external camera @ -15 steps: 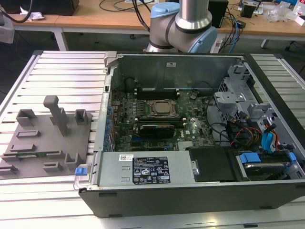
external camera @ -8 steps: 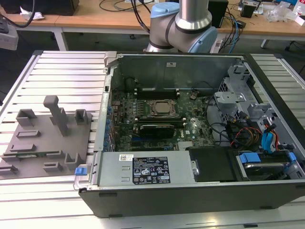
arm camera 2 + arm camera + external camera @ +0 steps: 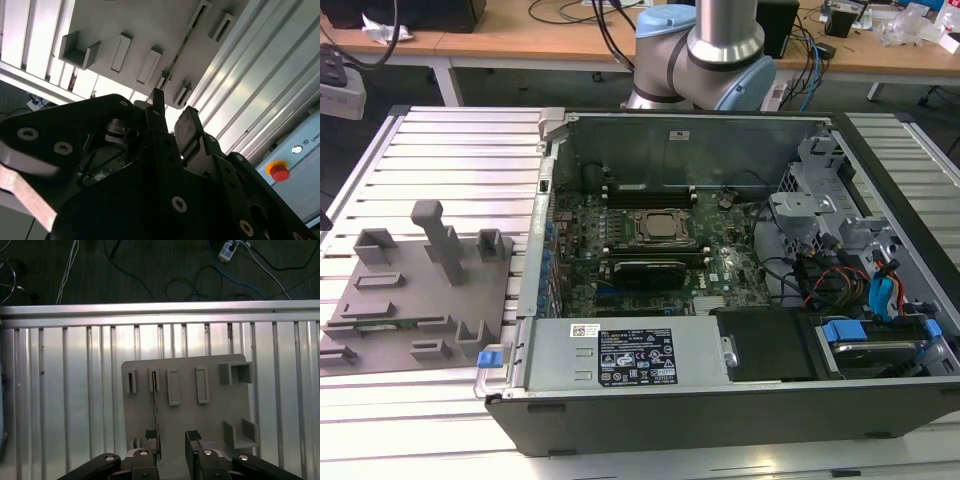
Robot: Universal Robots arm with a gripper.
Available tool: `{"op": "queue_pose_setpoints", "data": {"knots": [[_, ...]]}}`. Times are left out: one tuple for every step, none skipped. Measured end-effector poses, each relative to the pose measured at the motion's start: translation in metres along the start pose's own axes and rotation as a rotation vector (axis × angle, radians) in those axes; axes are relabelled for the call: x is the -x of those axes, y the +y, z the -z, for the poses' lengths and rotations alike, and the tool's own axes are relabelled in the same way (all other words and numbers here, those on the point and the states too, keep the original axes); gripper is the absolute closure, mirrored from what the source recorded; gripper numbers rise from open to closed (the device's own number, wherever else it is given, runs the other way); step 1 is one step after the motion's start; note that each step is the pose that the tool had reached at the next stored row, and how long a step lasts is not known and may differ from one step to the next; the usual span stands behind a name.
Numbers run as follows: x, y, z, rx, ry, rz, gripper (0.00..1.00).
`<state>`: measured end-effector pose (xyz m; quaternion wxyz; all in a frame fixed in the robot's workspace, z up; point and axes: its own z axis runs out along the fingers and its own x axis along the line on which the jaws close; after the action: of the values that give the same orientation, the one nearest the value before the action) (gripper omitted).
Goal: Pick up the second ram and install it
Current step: 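Pick up the second ram and move it above second insertion slot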
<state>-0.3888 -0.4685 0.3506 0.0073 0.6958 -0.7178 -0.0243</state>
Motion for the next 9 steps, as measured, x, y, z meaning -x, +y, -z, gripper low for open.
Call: {"op": "queue_pose_setpoints", "data": {"knots": [[-0.0001, -0.0002, -0.0043, 0.0000, 0.0000, 0.000, 0.64], [-0.0001, -0.0002, -0.0051, 0.0000, 0.0000, 0.000, 0.64], [-0.0002, -0.0003, -0.0058, 0.0000, 0.0001, 0.000, 0.64], [-0.0002, -0.0003, -0.0074, 0.0000, 0.0001, 0.000, 0.64], [-0.0002, -0.0004, -0.0081, 0.0000, 0.0000, 0.000, 0.64], [-0.0002, -0.0005, -0.0099, 0.0000, 0.0000, 0.000, 0.64], [-0.0003, -0.0005, -0.0112, -0.0001, 0.0000, 0.000, 0.64], [-0.0003, -0.0006, -0.0124, 0.0000, 0.0000, 0.000, 0.64], [-0.0003, -0.0006, -0.0136, 0.0000, 0.0000, 0.000, 0.64]]}}
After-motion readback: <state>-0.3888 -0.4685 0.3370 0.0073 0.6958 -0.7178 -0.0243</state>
